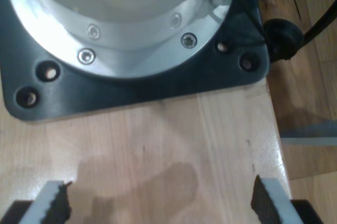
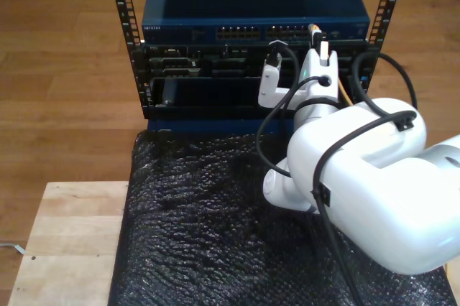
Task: Grab the cable and plug it in
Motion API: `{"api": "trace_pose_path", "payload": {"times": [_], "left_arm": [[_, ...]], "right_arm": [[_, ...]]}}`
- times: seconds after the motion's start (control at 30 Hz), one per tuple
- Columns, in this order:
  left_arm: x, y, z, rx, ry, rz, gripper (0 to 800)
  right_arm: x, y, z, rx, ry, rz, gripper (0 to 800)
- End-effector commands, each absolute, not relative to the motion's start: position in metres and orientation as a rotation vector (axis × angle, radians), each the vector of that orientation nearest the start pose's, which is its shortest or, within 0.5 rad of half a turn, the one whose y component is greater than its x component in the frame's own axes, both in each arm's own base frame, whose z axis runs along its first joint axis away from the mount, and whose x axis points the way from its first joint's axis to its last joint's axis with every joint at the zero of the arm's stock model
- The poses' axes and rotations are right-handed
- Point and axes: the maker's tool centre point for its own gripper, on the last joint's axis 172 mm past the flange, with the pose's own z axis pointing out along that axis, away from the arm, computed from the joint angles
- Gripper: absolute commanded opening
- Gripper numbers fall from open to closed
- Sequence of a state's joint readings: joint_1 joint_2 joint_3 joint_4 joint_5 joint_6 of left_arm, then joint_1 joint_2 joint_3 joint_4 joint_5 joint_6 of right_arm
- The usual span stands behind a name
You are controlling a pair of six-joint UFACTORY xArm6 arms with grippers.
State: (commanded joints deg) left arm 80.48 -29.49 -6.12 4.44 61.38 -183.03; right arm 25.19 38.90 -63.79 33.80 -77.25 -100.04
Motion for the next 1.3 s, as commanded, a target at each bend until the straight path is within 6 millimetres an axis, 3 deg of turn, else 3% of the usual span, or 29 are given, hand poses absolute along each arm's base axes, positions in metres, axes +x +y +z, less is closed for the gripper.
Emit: {"api": "trace_pose_path", "payload": {"times": [0.1, 0.5, 1.3], "left_arm": [[0.005, 0.122, 0.033, -2.263, 2.674, -0.420, 800], [0.005, 0.122, 0.033, -2.265, 2.672, -0.420, 800], [0.005, 0.122, 0.033, -2.263, 2.674, -0.420, 800]], "right_arm": [[0.644, 0.124, 0.282, 1.226, 0.959, 1.192, 0], [0.644, 0.125, 0.276, 1.232, 0.966, 1.185, 0], [0.654, 0.138, 0.270, 1.220, 0.961, 1.202, 0]]}}
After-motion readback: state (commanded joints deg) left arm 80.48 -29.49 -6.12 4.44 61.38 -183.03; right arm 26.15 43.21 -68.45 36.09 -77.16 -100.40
